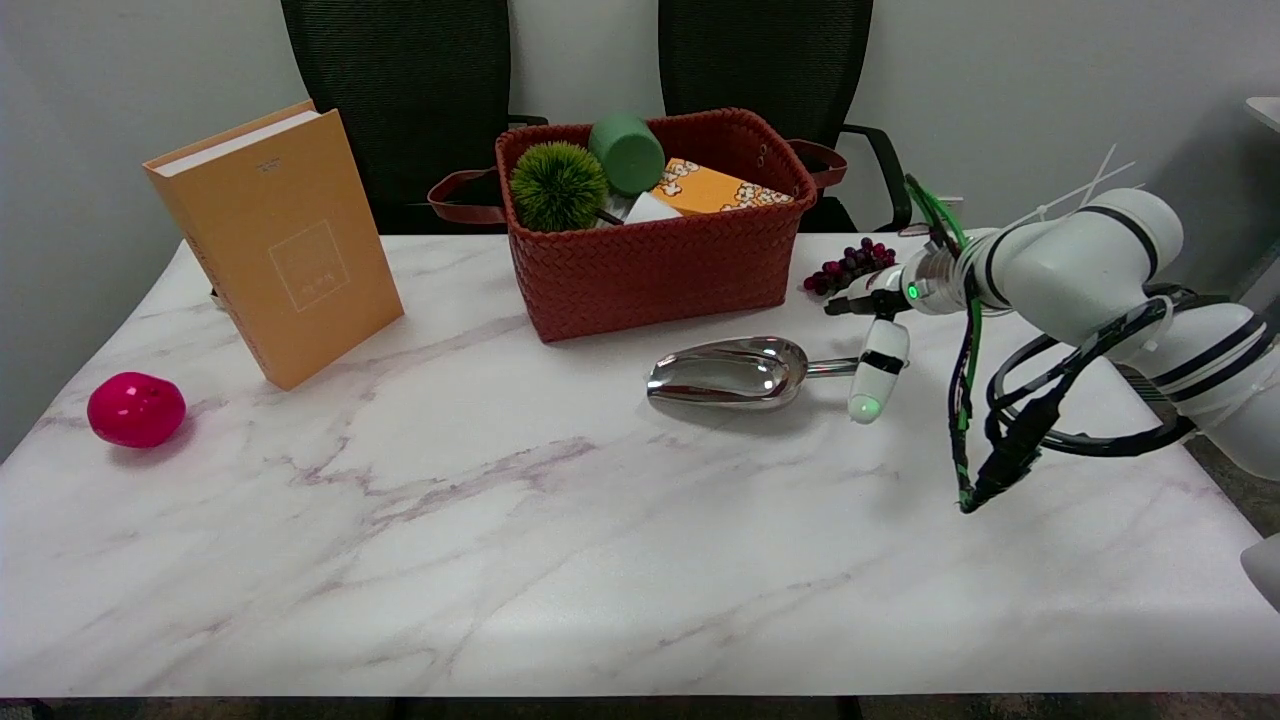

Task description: Pick up the stainless steel scoop.

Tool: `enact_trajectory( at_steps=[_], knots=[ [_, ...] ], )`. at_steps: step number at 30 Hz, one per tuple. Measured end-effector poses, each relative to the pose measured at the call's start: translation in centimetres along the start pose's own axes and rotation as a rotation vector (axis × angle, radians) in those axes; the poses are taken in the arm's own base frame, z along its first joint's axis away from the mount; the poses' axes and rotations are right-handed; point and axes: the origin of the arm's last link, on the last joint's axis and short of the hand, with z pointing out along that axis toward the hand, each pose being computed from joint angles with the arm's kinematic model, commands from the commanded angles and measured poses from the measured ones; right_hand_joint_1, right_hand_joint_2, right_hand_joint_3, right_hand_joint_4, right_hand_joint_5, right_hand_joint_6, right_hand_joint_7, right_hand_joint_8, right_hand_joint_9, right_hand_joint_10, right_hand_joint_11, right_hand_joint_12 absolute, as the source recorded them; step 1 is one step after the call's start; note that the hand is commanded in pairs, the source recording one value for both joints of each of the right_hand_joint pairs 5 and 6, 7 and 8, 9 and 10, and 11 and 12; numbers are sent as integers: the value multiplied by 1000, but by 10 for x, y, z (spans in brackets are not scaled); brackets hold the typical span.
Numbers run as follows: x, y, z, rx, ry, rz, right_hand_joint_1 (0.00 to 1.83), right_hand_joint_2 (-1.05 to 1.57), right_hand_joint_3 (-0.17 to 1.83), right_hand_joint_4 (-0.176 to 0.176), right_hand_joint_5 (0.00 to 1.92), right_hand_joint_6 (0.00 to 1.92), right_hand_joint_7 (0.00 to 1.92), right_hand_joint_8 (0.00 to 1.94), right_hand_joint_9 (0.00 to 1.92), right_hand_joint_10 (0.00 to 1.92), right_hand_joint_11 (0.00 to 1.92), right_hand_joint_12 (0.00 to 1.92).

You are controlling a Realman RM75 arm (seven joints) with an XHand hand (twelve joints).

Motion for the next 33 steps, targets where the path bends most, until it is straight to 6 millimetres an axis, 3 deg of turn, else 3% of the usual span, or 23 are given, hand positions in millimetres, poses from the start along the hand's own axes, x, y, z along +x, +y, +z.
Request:
enact_trajectory(
  at_steps=[33],
  knots=[
    [-20,-7,5,-8,-91,-11,1010,-700,555,0,18,18,0,0,0,0,0,0]
  ],
)
